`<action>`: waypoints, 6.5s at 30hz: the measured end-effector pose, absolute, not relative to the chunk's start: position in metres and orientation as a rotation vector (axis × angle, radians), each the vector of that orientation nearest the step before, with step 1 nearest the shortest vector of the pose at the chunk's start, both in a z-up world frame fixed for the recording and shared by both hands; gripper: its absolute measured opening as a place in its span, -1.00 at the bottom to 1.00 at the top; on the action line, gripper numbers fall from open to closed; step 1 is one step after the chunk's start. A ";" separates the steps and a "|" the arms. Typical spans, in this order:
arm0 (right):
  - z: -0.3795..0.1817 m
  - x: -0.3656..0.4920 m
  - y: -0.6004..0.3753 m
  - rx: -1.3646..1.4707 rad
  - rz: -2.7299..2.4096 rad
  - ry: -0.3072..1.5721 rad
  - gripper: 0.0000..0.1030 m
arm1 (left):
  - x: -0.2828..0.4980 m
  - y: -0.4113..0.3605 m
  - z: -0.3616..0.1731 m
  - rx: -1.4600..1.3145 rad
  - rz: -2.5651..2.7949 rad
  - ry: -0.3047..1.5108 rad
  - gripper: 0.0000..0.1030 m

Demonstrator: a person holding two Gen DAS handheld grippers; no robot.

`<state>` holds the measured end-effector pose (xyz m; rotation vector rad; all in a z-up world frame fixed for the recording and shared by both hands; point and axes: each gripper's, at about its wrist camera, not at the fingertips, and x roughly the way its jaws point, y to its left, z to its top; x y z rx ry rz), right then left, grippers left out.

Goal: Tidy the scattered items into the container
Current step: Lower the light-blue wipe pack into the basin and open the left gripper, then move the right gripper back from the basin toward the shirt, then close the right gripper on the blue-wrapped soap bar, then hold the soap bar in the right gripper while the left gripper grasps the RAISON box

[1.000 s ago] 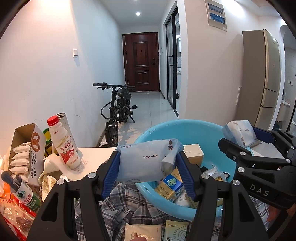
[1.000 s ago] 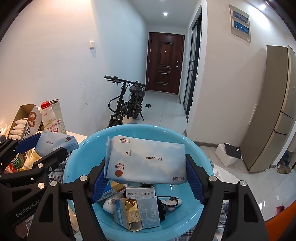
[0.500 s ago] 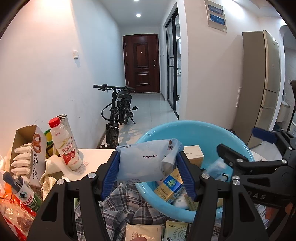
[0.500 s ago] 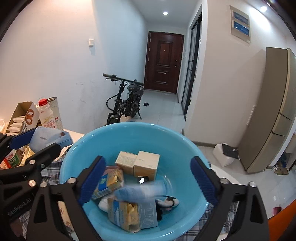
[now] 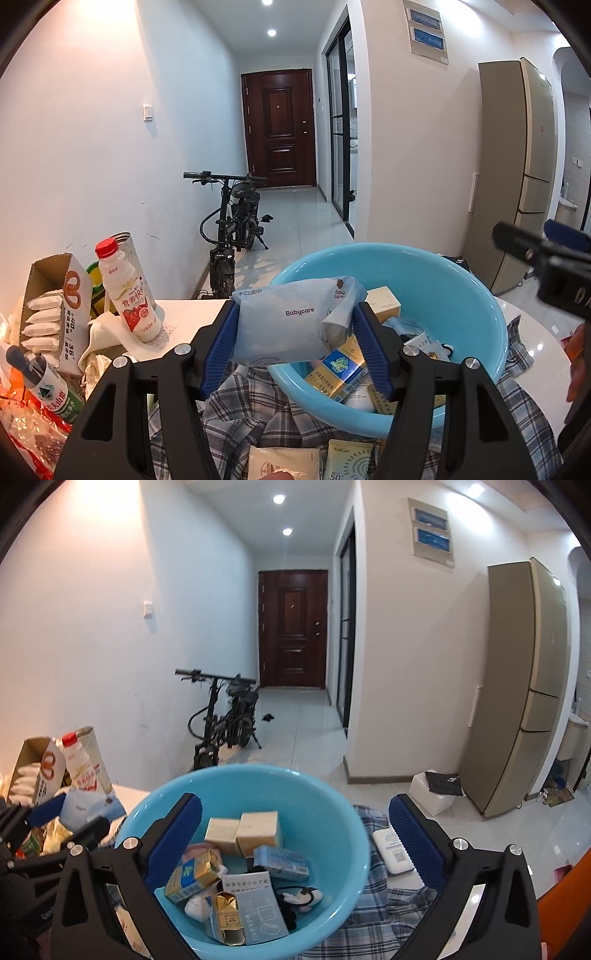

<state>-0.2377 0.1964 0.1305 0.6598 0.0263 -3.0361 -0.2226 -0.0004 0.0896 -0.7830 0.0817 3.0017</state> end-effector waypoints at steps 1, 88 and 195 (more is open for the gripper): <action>0.133 -0.236 0.198 0.650 -3.042 0.019 1.00 | -0.223 0.000 0.089 -0.783 2.999 0.085 0.20; 0.177 -0.177 0.188 0.361 -3.051 0.056 1.00 | -0.223 0.017 0.078 -0.770 2.928 0.089 0.99; -0.003 -0.176 0.247 0.972 -2.697 0.119 -0.13 | -0.077 0.038 -0.027 -1.202 2.792 0.312 0.99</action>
